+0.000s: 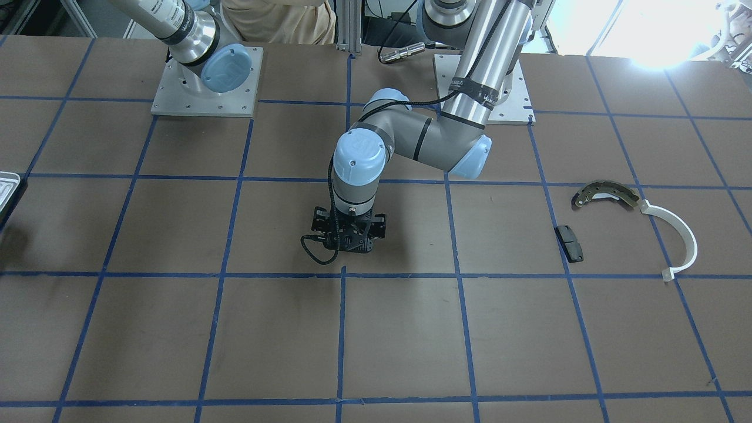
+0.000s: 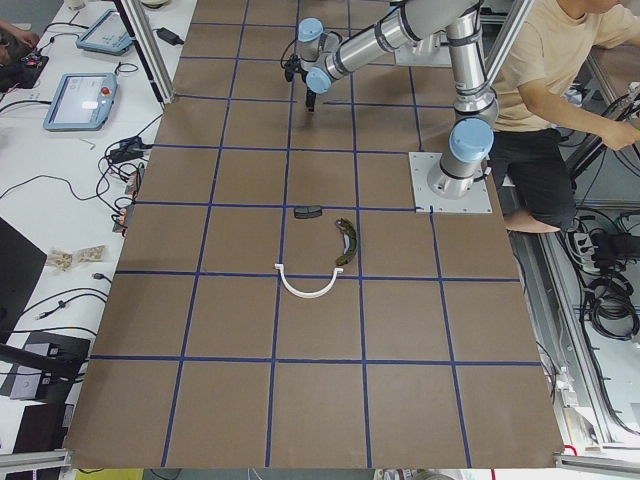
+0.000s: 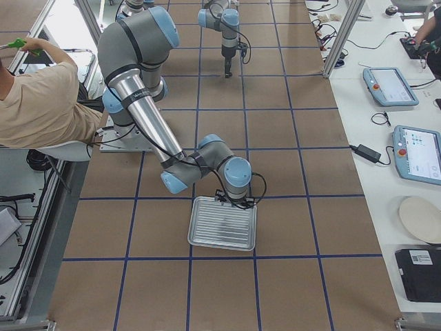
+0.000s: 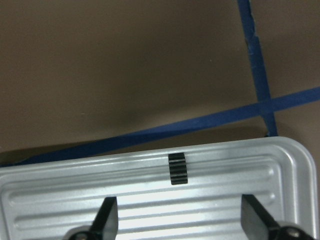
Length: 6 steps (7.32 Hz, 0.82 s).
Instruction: Place bearing gear from tray to pile
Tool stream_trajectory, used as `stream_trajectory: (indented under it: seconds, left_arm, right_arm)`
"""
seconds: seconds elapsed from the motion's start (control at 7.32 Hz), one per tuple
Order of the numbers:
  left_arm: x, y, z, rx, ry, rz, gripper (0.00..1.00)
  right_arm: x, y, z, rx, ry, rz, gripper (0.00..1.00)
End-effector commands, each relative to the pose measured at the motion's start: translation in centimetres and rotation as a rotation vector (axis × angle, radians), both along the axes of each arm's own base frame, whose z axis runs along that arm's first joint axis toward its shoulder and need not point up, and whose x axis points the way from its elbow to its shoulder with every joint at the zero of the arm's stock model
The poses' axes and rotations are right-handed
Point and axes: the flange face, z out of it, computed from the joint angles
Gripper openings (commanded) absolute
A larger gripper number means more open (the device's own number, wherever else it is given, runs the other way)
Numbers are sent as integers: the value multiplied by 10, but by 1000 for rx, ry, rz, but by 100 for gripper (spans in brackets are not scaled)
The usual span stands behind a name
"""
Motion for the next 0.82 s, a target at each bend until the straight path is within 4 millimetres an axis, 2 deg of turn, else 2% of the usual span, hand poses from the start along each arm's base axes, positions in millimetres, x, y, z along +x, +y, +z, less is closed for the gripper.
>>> stream_trajectory:
  seconds: [0.0,0.14,0.27,0.41,0.55,0.68]
  left_arm:
    - [-15,-6,-4,-22,-33,7,100]
    - [-16,-8,-4,-25,-34,7,93]
    - [-14,-6,-7,-24,-47,6,93]
    - [-12,-8,-5,-40,-70,-1,76]
    - [-13,-8,-6,-41,-70,0,65]
    - [-13,-8,-6,-40,-74,3,44]
  right_arm:
    - [6,5,-10,7,-10,1,76]
    - [7,5,-10,8,-12,-8,70]
    - [6,4,-10,7,-9,-13,54]
    - [6,5,-11,9,-9,-16,44]
    - [6,5,-11,11,-8,-27,26]
    - [6,5,-10,11,-8,-27,17]
